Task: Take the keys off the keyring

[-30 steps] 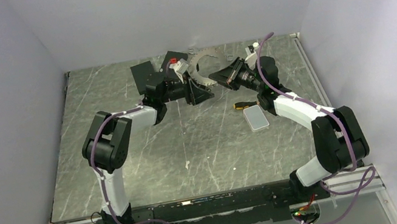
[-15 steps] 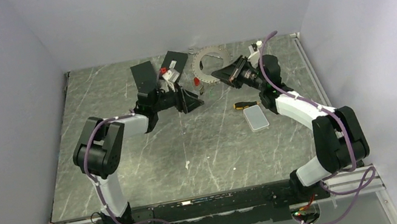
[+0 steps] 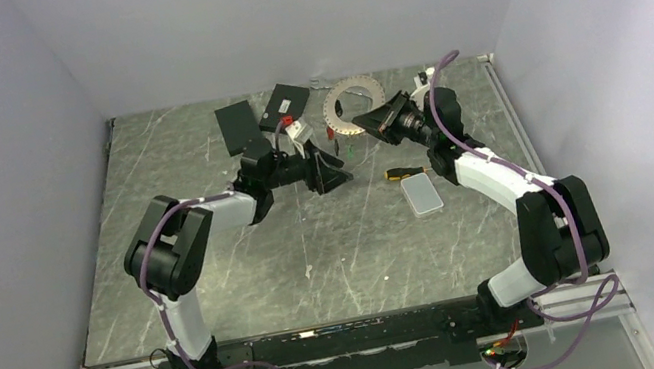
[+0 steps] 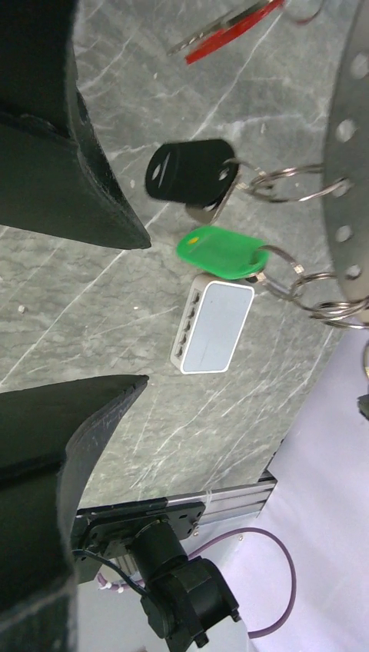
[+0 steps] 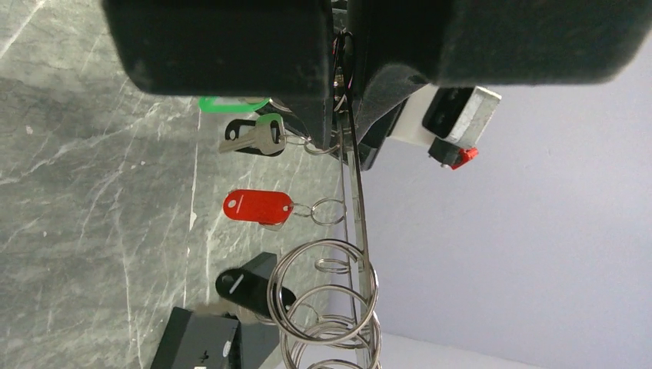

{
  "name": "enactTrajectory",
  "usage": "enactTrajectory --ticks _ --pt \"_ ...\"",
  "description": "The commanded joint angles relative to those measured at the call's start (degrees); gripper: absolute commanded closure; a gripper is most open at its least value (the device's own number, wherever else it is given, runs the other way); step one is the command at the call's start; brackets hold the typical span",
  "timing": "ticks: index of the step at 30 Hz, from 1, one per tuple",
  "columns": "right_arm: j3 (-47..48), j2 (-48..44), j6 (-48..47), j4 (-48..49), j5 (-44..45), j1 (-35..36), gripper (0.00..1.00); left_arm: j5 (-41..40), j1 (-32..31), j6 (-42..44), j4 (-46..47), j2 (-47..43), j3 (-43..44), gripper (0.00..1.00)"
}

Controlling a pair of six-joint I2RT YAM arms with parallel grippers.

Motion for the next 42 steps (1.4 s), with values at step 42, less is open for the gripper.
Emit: enactTrajectory --ticks 42 --pt "2.4 -0.4 1.8 4.8 -1.8 3.2 1.0 -1.6 0.5 -1.5 -0.7 2.2 9.3 0.62"
